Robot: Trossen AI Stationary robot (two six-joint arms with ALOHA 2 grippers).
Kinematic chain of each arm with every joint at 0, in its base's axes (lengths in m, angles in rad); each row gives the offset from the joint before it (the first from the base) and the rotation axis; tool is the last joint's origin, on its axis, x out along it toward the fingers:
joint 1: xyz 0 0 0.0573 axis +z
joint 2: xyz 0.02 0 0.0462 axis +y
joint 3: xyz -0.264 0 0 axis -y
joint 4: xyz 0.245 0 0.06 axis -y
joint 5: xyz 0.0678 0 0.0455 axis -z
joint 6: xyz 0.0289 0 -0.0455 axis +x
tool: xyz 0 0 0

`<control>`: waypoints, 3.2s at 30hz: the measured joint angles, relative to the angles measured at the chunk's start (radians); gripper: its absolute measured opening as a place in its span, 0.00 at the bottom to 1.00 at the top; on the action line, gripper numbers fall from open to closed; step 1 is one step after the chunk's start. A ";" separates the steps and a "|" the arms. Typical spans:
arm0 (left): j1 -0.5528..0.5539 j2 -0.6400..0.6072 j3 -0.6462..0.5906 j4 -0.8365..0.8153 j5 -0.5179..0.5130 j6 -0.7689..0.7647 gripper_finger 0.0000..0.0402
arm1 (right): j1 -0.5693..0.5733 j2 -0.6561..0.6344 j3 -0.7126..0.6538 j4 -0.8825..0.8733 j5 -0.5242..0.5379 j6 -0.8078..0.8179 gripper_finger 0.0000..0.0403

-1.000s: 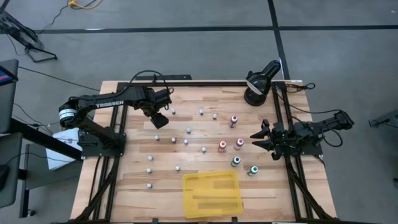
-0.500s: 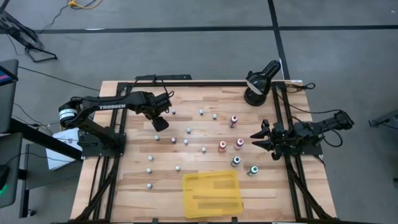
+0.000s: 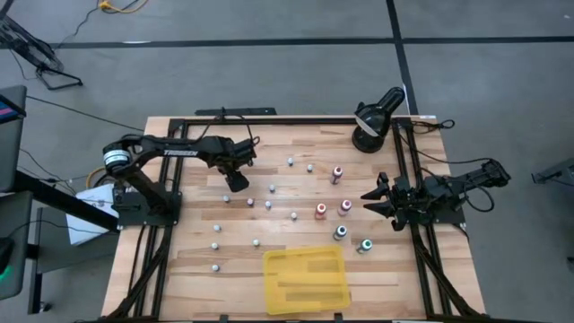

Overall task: Pick & Place food coloring
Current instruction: Put the small brown food coloring bottle in the yellow bin

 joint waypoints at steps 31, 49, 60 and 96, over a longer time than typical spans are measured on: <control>0.024 0.013 -0.061 0.021 0.005 0.092 0.51 | 0.000 0.000 0.000 0.000 0.000 0.000 0.34; 0.023 0.013 -0.064 0.077 -0.007 0.136 0.48 | 0.000 0.000 0.000 0.000 0.000 0.000 0.34; 0.023 0.012 -0.064 0.067 0.020 0.130 0.19 | 0.000 0.000 0.000 0.000 0.000 0.000 0.34; -0.075 -0.495 -0.064 -0.010 0.255 -0.121 0.18 | 0.000 0.000 0.000 0.000 0.000 0.000 0.34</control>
